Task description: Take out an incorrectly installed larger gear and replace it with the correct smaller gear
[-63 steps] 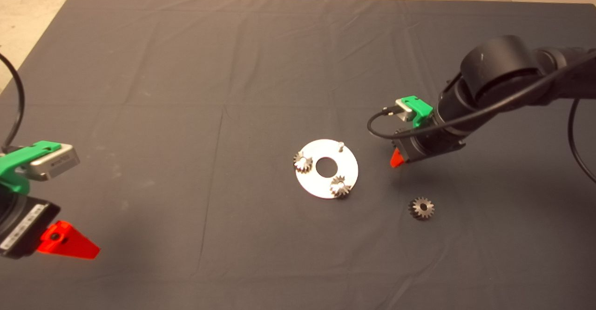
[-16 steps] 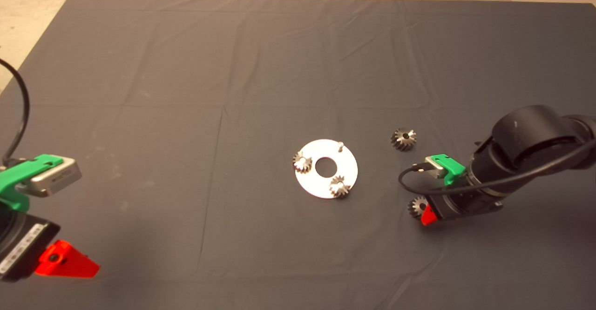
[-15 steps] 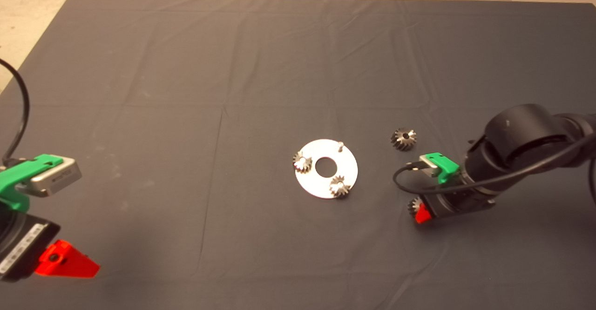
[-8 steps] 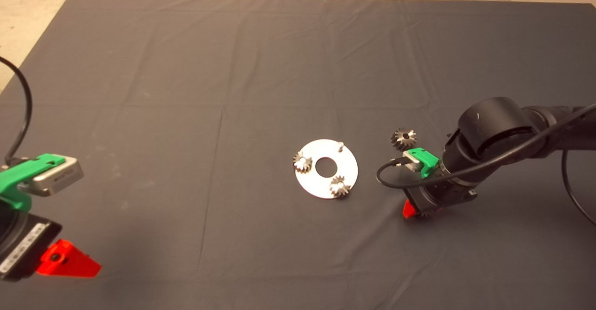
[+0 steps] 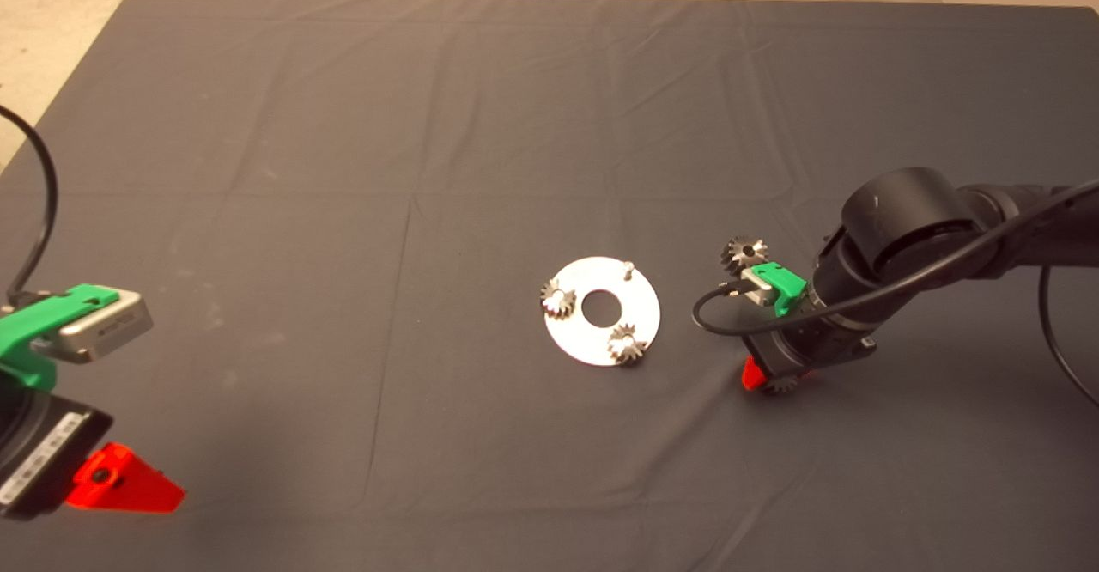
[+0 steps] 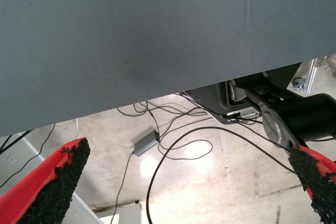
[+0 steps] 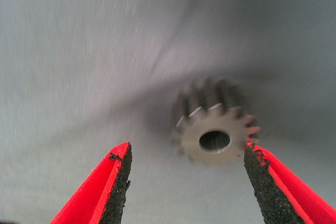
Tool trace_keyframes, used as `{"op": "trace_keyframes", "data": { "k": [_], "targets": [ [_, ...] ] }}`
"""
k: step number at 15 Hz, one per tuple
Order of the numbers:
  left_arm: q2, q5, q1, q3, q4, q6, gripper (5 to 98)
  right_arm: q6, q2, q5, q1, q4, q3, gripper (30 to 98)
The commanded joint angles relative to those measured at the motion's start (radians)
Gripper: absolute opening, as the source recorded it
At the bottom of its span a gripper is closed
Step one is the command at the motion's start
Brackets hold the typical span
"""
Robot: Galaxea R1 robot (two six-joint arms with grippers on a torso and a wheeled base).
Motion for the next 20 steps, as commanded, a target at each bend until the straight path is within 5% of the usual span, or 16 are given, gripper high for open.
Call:
{"op": "trace_keyframes", "data": {
  "k": [1, 7, 20],
  "targets": [
    [0.001, 0.133, -0.010, -0.009, -0.013, -0.005, 98.2, -0.008, -0.025, -0.015, 0.074, -0.029, 0.016, 57.3],
    [0.004, 0.133, -0.010, -0.009, -0.013, -0.005, 98.2, -0.006, -0.045, -0.015, 0.122, 0.034, 0.050, 57.3],
    [0.001, 0.133, -0.010, 0.004, -0.013, -0.008, 98.2, 0.026, -0.091, -0.010, 0.105, 0.042, 0.105, 57.3]
  ]
}}
